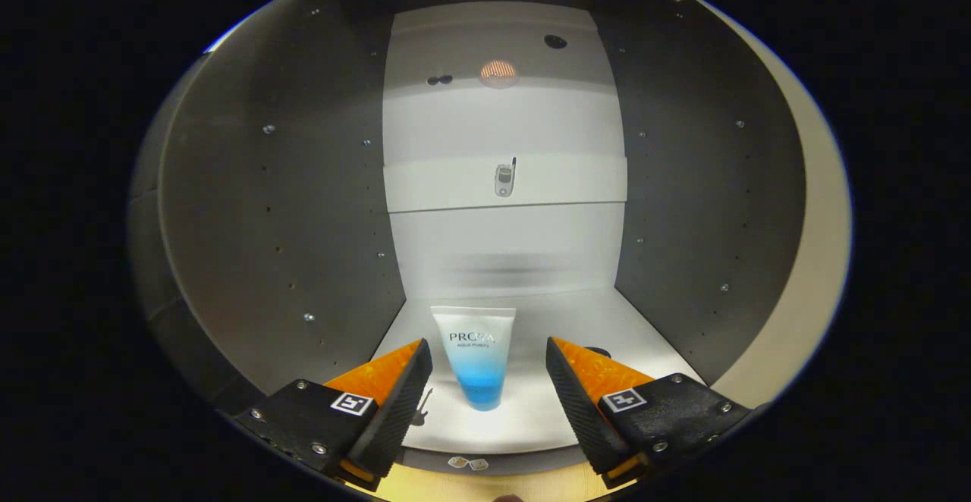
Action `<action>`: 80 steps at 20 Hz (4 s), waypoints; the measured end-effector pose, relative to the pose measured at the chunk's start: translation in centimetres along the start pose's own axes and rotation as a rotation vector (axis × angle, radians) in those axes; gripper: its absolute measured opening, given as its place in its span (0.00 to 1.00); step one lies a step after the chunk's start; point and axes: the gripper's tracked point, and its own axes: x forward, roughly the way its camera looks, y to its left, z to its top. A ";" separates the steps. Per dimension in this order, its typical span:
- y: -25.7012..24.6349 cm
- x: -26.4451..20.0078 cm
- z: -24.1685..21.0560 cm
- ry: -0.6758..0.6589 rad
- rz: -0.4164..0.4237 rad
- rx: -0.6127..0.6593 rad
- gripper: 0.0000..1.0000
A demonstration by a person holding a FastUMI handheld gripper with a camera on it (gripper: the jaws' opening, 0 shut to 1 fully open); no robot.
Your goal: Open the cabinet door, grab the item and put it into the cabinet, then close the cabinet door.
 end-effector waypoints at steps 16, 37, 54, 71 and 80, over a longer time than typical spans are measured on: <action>-0.1 -22.2 -3.4 -0.165 0.121 -0.007 0.93; -11.9 -40.4 -4.6 -0.186 0.031 0.006 0.93; -30.9 -42.3 1.0 -0.341 -0.455 0.115 0.93; -25.8 -38.0 0.4 -0.287 -0.379 0.031 0.89; -19.2 -36.3 0.4 -0.273 -0.239 0.029 0.89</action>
